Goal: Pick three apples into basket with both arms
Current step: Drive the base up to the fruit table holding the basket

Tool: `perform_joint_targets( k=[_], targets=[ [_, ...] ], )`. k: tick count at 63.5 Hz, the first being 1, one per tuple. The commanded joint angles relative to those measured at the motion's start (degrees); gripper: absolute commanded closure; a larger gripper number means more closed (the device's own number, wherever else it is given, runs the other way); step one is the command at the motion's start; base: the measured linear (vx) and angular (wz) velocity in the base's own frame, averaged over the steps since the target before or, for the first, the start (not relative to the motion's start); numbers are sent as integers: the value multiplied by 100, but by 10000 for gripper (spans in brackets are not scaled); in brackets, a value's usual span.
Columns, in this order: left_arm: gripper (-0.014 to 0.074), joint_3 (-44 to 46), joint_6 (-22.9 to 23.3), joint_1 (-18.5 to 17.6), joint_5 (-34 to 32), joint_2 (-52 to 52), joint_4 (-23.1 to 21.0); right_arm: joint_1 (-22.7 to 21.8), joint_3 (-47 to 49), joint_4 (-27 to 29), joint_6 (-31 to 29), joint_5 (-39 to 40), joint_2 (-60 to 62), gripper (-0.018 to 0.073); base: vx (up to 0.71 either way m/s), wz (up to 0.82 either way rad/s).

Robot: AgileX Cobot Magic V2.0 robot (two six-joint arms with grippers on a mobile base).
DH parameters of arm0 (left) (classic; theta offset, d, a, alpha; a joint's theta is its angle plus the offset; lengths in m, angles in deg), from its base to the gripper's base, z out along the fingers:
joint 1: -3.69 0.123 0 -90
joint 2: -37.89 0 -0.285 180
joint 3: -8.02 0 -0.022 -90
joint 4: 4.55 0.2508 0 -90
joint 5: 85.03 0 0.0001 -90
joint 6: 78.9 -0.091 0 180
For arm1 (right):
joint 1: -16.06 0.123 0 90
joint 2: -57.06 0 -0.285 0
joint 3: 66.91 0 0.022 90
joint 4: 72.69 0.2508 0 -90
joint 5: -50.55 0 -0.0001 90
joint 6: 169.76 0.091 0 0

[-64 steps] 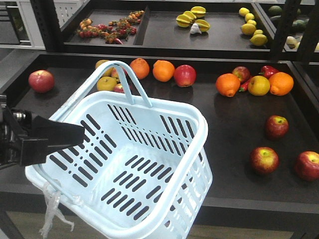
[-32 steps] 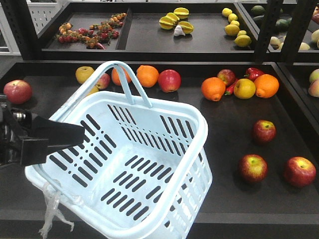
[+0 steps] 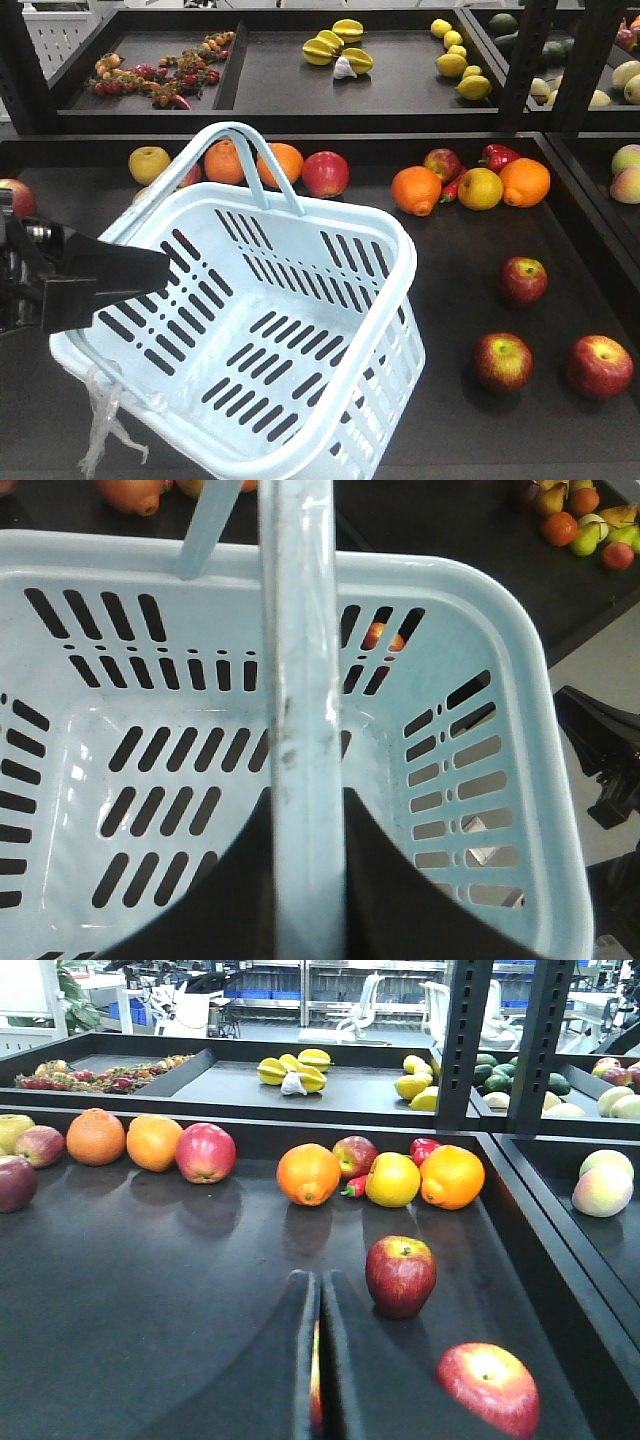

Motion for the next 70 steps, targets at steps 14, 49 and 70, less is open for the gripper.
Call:
perform_joint_targets(
  k=[14,49,70],
  targets=[
    [603,188,5,-27,-416,-89,-321,-45,-72,-59,-41,422,59,561,8,-4],
    [603,188,5,-27,-416,-89,-321,-45,-72,-59,-41,404,59,561,7,-2],
    [603,188,5,-27,-416,-89,-321,-45,-72,-59,-41,404,59,561,5,0]
  ],
)
